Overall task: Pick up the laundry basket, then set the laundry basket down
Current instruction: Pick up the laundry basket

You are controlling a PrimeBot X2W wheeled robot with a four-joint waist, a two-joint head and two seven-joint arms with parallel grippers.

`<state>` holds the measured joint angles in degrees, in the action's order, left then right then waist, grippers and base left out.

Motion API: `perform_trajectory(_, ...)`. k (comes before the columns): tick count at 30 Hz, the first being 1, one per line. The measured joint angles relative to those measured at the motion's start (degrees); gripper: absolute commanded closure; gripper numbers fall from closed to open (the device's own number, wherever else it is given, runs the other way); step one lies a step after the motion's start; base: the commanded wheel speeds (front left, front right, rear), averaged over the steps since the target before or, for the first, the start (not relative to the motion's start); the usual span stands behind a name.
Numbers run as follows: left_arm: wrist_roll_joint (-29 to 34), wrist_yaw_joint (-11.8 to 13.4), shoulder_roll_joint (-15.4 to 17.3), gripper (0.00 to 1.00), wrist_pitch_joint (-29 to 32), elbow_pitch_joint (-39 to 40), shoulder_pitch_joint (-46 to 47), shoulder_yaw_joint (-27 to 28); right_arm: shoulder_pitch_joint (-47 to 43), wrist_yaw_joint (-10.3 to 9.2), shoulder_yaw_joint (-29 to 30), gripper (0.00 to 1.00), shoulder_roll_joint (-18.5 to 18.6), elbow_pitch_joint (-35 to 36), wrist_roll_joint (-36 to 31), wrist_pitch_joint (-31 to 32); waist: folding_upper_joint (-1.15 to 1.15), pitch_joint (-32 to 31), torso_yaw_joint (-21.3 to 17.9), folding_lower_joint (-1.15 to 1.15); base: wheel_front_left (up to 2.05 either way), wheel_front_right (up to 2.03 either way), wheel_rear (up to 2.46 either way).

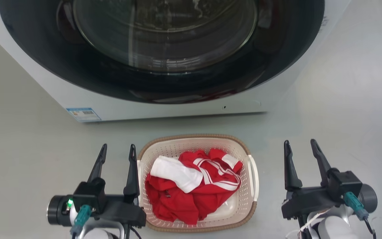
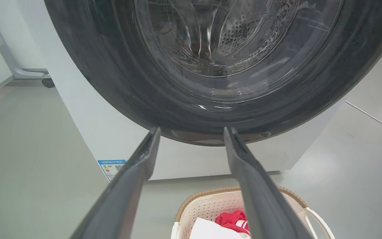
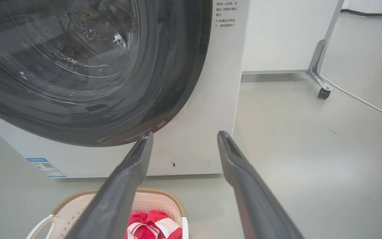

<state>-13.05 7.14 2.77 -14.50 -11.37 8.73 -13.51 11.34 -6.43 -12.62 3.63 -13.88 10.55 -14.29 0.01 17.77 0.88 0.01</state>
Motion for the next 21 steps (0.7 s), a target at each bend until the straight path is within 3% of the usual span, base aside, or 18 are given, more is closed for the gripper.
perform_trajectory(21,-3.79,-1.16,-0.57,0.0,0.0,-15.86,16.96,-1.7,15.38,0.98,0.41,0.0,0.32,-12.16,-0.93,-0.01,0.01,17.75,1.32,0.0,0.0,0.0,0.0)
